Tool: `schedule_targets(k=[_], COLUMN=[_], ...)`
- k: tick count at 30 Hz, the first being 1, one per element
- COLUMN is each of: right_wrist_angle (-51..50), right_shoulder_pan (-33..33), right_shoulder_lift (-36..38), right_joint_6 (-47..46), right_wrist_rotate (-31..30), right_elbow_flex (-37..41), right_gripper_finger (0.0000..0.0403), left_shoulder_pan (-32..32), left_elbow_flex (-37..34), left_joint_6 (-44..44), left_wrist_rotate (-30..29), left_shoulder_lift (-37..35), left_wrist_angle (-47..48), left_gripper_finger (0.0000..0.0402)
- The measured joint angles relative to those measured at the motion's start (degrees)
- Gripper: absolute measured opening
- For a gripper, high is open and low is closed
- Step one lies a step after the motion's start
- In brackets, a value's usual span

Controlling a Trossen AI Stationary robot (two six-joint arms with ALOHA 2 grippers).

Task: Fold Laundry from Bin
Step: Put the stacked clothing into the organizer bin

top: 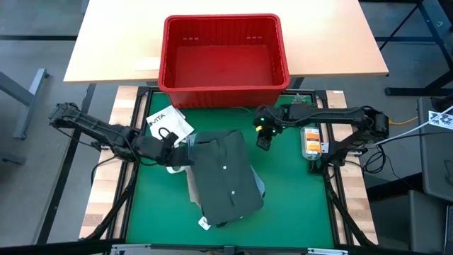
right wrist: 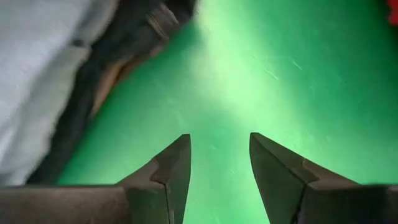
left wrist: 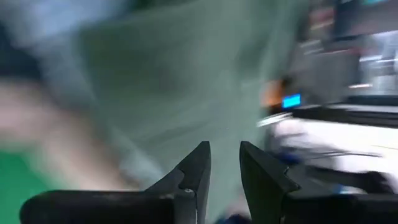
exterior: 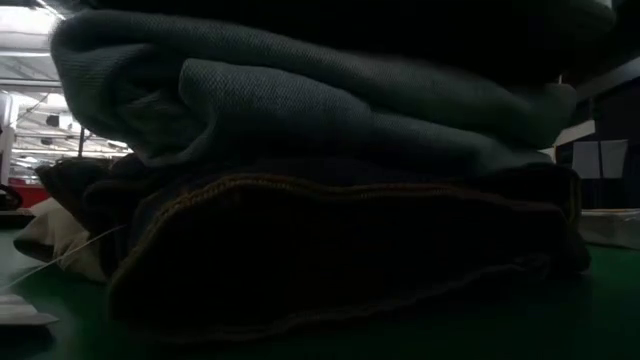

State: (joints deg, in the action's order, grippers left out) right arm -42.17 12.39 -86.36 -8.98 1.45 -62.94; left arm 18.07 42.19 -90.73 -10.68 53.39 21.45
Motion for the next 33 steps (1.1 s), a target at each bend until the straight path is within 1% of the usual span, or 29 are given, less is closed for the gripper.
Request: schedule_targets(k=[4, 6, 9, 13, 15, 18, 20, 24, 27, 29, 33], right_wrist_angle=[-2.27, -2.21, -0.62, 7.63, 12.09, 18.11, 21.9, 32.8, 39.9, 43.7, 52.02], right_shoulder_pan=[-0.51, -1.32, -3.7, -7.74, -9.94, -13.47, -16.01, -21.23, -24.8, -26.92, -29.85], right_shoulder_lift=[2.66, 3.82, 5.06, 5.55, 5.55, 5.55, 5.55, 5.55, 5.55, 5.16, 1.95], right_joint_6=[-0.01, -0.38, -2.84, -5.62, -7.16, -10.42, -12.94, -16.76, -18.99, -20.12, -20.87], right_wrist_rotate=[-1.28, -1.29, -1.16, -0.86, -0.39, 0.18, 0.2, 0.11, 0.02, -1.24, -2.49], right_elbow_flex=[1.67, 3.99, 8.3, 14.54, 17.2, 20.24, 21.8, 25.36, 27.24, 27.81, 27.91], right_gripper_finger=[0.0161, 0.0161, 0.0161, 0.0161, 0.0161, 0.0161, 0.0161, 0.0161, 0.0161, 0.0161, 0.0161], left_shoulder_pan=[1.39, 1.76, 1.83, 1.83, 1.83, 1.83, 1.81, 0.98, 0.28, -0.34, -2.61], left_elbow_flex=[0.0, 0.0, -0.02, -0.02, -0.02, -0.02, -0.02, -0.02, -0.02, -0.02, -0.02], left_joint_6=[10.67, 17.25, 25.53, 33.51, 34.75, 34.08, 34.07, 33.92, 33.84, 33.78, 34.04], left_wrist_rotate=[-11.04, -14.9, -16.07, -14.58, -12.94, -11.27, -11.19, -11.16, -10.97, -10.83, -10.56], left_shoulder_lift=[1.29, 3.12, 6.87, 13.53, 16.67, 20.91, 23.43, 26.92, 28.09, 28.11, 27.88], left_wrist_angle=[-15.69, -21.92, -30.71, -38.16, -39.06, -38.88, -38.81, -37.63, -34.5, -31.16, -27.13], left_gripper_finger=[0.008, 0.008, 0.008, 0.008, 0.008, 0.008, 0.008, 0.008, 0.008, 0.008, 0.008])
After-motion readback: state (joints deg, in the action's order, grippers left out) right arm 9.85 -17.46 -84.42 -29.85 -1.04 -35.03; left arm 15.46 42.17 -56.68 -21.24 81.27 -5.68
